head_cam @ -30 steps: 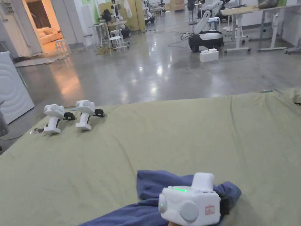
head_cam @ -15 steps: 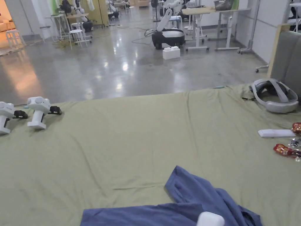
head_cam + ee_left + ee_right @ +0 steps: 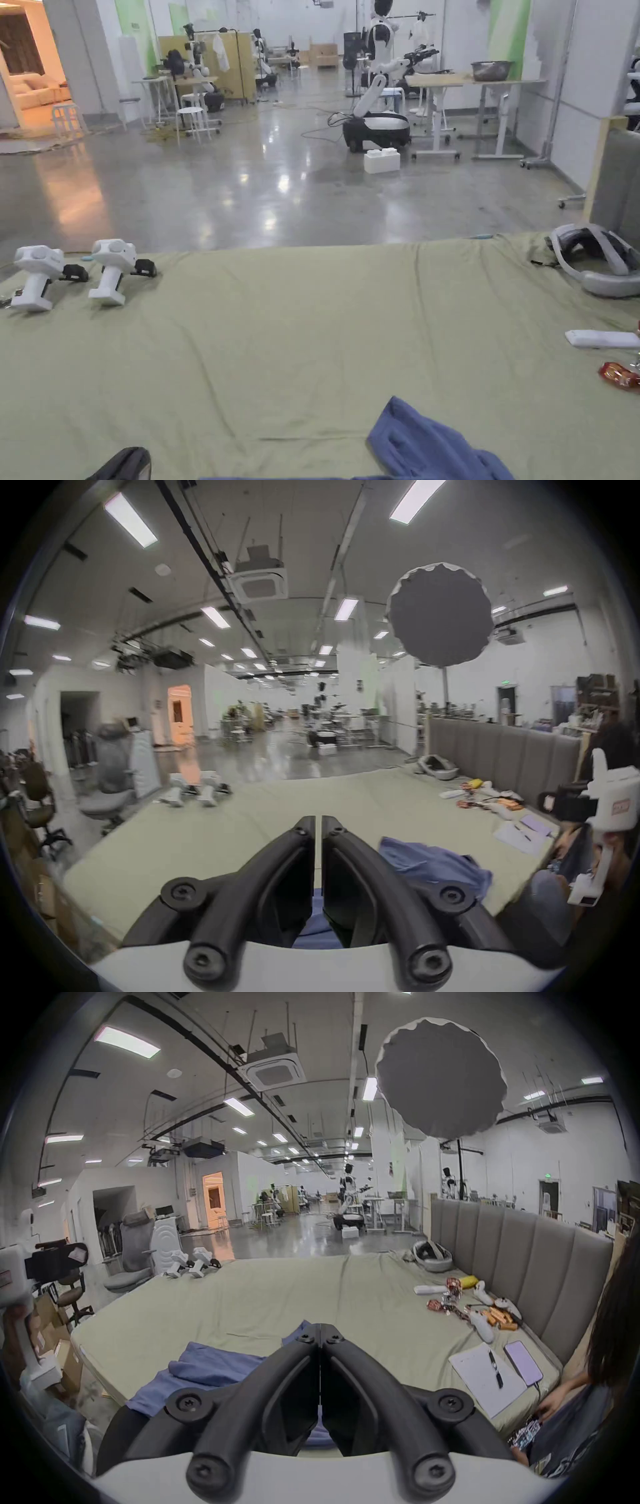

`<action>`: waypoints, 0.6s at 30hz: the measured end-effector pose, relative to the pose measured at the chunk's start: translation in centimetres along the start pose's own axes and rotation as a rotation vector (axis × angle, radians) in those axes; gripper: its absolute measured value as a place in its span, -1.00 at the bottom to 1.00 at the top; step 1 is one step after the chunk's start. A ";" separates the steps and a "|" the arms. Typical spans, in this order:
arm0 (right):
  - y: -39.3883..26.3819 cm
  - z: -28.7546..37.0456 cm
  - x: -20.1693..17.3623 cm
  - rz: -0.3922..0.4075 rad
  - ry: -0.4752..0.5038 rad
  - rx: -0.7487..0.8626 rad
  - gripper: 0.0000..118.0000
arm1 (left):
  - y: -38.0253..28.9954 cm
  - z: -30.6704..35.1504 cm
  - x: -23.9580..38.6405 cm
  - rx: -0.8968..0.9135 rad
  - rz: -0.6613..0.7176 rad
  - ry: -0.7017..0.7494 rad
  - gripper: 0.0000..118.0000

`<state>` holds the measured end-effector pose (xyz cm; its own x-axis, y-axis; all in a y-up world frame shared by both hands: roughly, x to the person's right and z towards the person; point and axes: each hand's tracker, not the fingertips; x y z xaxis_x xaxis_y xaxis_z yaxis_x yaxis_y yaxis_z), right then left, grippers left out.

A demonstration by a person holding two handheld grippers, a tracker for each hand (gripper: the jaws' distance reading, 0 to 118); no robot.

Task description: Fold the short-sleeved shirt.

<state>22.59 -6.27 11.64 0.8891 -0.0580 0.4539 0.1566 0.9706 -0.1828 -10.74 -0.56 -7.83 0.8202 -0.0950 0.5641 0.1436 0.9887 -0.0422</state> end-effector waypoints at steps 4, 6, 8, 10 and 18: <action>0.7 0.2 -0.2 -0.016 0.020 0.032 -0.96 | -0.3 2.8 -0.7 -0.003 0.014 -0.003 -0.98; 1.0 0.2 -0.2 -0.017 0.016 0.041 -0.96 | -0.6 1.2 -0.5 -0.015 0.019 0.001 -0.99; 1.2 0.2 -0.3 -0.017 -0.005 0.048 -0.96 | -0.4 0.8 -0.6 -0.024 0.030 0.025 -0.99; 1.2 0.1 -0.1 -0.030 -0.004 0.044 -0.96 | -0.7 2.8 -0.8 -0.015 0.050 0.038 -0.99; 0.6 -0.6 -0.8 -0.012 -0.035 0.014 -0.96 | -0.9 2.3 -1.2 -0.022 0.081 0.016 -0.99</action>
<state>22.20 -5.74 10.67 0.8714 -0.0613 0.4867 0.1607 0.9731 -0.1650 -13.17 -1.06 -6.54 0.8382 -0.0164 0.5451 0.0883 0.9904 -0.1060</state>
